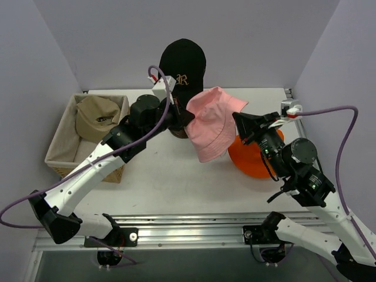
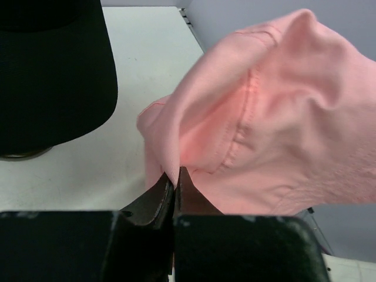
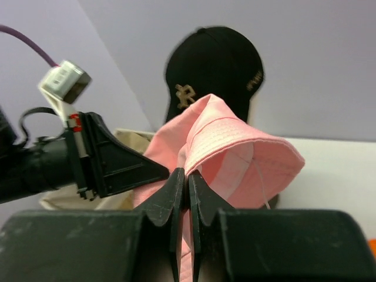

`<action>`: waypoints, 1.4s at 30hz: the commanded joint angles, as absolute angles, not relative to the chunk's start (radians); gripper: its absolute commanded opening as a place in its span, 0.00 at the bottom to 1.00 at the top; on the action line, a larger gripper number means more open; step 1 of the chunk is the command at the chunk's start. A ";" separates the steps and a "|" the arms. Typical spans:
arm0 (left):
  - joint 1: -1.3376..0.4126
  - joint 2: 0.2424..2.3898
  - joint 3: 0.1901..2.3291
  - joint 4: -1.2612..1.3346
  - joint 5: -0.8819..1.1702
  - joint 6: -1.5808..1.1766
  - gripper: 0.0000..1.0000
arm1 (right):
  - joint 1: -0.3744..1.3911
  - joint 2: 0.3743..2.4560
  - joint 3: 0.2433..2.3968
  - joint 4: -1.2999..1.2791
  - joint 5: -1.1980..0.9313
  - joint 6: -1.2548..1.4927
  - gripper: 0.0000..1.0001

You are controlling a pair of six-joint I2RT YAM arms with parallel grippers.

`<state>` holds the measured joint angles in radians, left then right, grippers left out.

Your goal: Stack the hats

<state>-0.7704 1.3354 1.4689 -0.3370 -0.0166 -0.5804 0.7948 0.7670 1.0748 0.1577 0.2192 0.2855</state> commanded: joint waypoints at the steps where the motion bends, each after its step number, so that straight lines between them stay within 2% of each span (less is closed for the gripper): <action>1: -0.833 1.411 1.560 -0.287 -0.106 -0.514 0.02 | 0.715 0.813 1.144 0.049 0.216 0.264 0.00; 5: -0.868 1.492 1.647 -0.281 -0.129 -0.488 0.02 | 0.626 0.848 1.180 0.003 0.230 0.268 0.00; 10: -0.879 1.569 1.690 -0.233 -0.115 -0.482 0.02 | 0.456 0.876 1.169 0.003 0.082 0.319 0.00; 19: -0.881 1.663 1.756 -0.199 -0.084 -0.482 0.02 | 0.011 0.902 1.148 0.035 -0.426 0.436 0.00; 25: -0.905 1.735 1.814 -0.184 -0.054 -0.480 0.03 | -0.207 0.847 0.994 0.172 -0.688 0.606 0.00; 31: -0.933 1.775 1.847 -0.206 -0.046 -0.469 0.03 | -0.369 0.809 0.933 0.161 -0.822 0.679 0.00; 42: -0.940 1.810 1.819 -0.176 -0.017 -0.472 0.04 | -0.437 0.723 0.867 0.002 -0.763 0.621 0.00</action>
